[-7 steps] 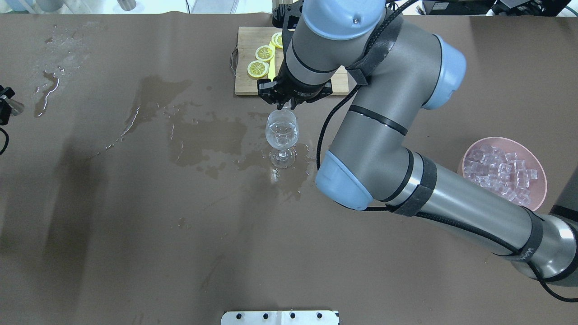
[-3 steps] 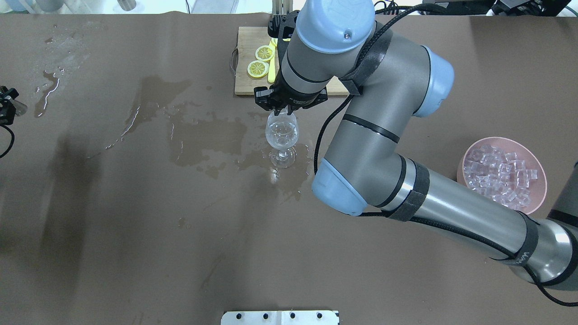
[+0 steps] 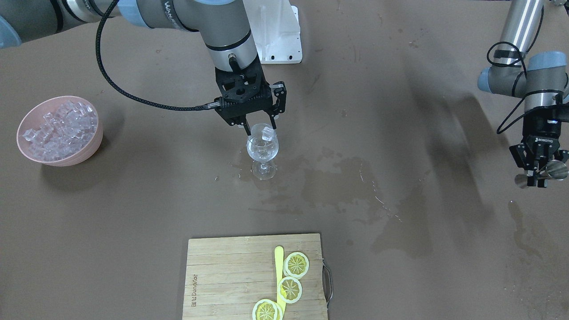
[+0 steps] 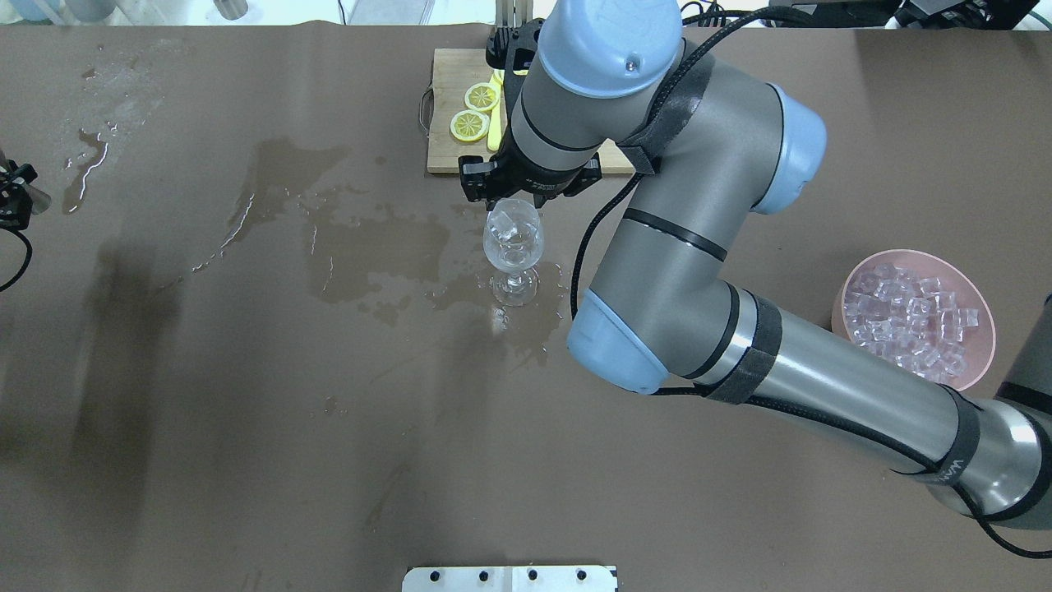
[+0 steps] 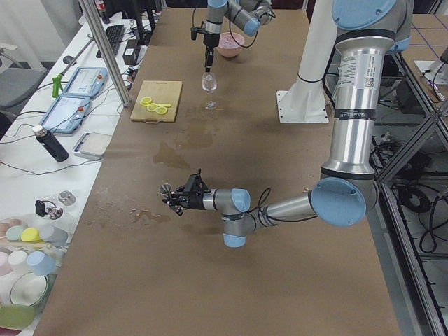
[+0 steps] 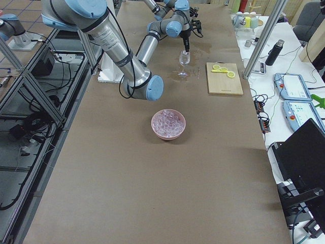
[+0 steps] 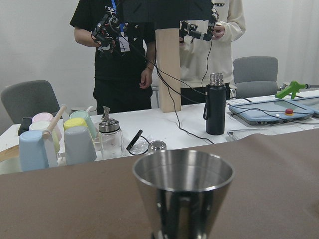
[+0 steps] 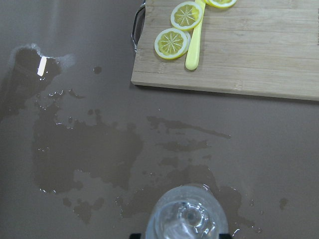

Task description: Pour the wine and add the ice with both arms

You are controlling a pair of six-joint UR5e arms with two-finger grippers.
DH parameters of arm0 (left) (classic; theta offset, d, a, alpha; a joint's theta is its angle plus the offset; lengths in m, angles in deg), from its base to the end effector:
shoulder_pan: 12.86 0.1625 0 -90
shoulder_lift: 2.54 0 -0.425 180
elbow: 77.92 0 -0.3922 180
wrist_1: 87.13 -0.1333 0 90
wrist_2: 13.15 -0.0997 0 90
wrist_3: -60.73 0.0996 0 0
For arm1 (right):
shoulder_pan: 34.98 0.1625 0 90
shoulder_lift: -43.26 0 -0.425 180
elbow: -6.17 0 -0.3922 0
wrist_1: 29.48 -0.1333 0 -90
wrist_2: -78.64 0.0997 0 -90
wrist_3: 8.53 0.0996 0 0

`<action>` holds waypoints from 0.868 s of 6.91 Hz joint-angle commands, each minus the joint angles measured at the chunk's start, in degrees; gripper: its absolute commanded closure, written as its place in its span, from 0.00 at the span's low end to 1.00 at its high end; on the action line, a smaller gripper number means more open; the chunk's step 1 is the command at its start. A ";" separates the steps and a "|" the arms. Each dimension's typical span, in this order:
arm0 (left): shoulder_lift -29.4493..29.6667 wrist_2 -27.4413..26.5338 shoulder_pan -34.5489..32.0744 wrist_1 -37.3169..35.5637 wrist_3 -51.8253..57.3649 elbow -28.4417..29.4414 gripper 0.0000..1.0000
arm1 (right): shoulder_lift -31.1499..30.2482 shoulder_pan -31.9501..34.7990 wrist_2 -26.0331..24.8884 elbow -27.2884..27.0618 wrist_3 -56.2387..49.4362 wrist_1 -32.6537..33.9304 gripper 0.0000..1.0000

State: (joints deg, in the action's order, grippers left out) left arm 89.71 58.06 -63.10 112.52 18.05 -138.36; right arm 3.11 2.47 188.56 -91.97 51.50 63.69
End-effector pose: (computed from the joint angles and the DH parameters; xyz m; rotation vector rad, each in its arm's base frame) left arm 0.1747 -0.4685 0.6809 1.2494 0.7361 -0.2772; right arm -0.4689 -0.4843 0.0764 0.2585 -0.9644 -0.0468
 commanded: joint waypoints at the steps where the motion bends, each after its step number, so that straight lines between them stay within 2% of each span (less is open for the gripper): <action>1: -0.05 0.33 0.14 -1.72 -0.03 0.06 1.00 | -0.37 0.17 0.03 -0.56 0.09 0.00 0.40; 4: -0.14 4.45 0.23 -4.26 -0.12 0.06 1.00 | -0.46 3.06 1.60 -1.00 0.01 0.87 0.39; 5: -0.23 5.33 0.23 -4.53 -0.12 -0.02 1.00 | -1.94 5.33 4.13 -3.00 0.01 1.31 0.35; 6: -0.40 6.12 0.23 -4.62 -0.12 -0.02 1.00 | -5.96 7.45 7.29 -7.20 -0.78 1.23 0.34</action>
State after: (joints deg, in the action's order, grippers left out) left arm 89.46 63.16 -62.88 108.20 17.93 -138.35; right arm 0.60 7.46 192.63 -95.40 51.30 64.79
